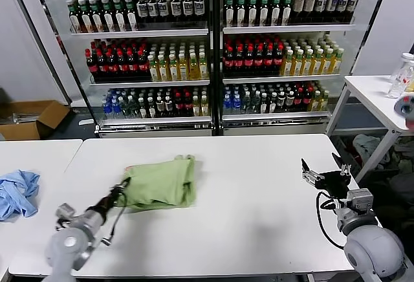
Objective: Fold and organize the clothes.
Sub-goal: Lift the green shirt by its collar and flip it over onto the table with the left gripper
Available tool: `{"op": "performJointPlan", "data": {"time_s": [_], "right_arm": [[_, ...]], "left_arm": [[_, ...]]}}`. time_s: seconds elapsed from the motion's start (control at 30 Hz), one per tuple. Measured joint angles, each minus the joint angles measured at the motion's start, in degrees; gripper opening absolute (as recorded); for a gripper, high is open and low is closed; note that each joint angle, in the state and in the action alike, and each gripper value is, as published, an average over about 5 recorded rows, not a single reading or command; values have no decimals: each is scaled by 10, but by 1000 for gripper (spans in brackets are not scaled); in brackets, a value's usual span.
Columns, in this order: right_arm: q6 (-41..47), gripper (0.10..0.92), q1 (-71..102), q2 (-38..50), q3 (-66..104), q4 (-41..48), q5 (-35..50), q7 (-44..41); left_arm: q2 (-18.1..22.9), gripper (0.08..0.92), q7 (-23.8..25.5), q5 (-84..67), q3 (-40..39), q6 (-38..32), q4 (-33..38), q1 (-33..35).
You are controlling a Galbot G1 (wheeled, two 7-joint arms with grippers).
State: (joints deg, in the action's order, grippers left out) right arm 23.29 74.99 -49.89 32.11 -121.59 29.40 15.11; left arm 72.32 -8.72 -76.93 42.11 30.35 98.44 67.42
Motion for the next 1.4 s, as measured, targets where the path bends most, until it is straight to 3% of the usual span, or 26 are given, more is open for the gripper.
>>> {"op": "performJointPlan", "data": {"time_s": [0.33, 0.57, 0.7, 0.93, 1.17, 1.4], "right_arm": [[-5, 823, -2, -7, -7, -8, 2, -2], [-7, 823, 4, -10, -9, -20, -1, -3], [-9, 823, 9, -9, -6, -27, -4, -5], [-14, 823, 15, 0, 9, -33, 3, -7], [-13, 823, 5, 4, 14, -33, 13, -7], [-4, 823, -18, 1, 0, -22, 29, -3]], "left_arm": [[-107, 109, 4, -8, 147, 10, 37, 17], [-144, 109, 11, 101, 124, 8, 108, 16], [-122, 109, 23, 229, 41, -11, 109, 0], [-55, 109, 44, 469, -147, -45, 52, -52], [5, 113, 46, 608, -290, -49, 17, -104], [37, 274, 27, 637, -348, -57, 27, -124]]}}
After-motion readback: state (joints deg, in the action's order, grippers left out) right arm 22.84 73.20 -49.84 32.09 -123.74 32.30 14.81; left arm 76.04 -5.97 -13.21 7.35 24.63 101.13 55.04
